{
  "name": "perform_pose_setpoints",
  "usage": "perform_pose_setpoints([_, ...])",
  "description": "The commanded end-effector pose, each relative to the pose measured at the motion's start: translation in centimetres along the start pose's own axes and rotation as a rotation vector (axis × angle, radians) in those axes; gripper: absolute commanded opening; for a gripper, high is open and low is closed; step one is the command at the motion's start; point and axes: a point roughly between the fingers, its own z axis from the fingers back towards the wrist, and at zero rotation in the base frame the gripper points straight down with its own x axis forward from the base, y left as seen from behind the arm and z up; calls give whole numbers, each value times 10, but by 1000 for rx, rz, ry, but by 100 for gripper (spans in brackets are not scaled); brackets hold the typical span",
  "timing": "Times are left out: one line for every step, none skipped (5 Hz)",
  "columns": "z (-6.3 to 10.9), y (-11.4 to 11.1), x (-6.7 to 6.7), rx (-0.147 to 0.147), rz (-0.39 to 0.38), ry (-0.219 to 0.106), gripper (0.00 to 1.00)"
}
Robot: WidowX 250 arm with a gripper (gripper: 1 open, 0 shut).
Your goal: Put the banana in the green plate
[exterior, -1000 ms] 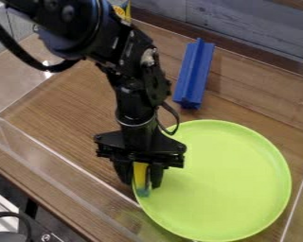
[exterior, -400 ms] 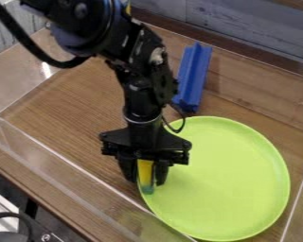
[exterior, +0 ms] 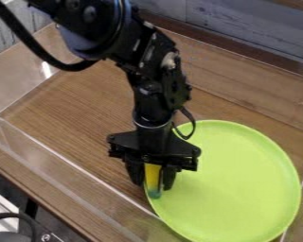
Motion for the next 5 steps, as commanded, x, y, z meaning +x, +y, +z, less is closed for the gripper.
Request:
perform_pose_setpoints([-3,-14,-4,-9,-35,-30,0])
perform_pose_setpoints([-8,-23,-11,-1,-60,-34,0])
perform_pose_setpoints([-11,-33,-18,7,-88,-34,0])
perform_pose_setpoints([-12,-23,-21,15,-111,-35,0])
perform_pose_setpoints([-11,-14,-23,22,-133,-33,0])
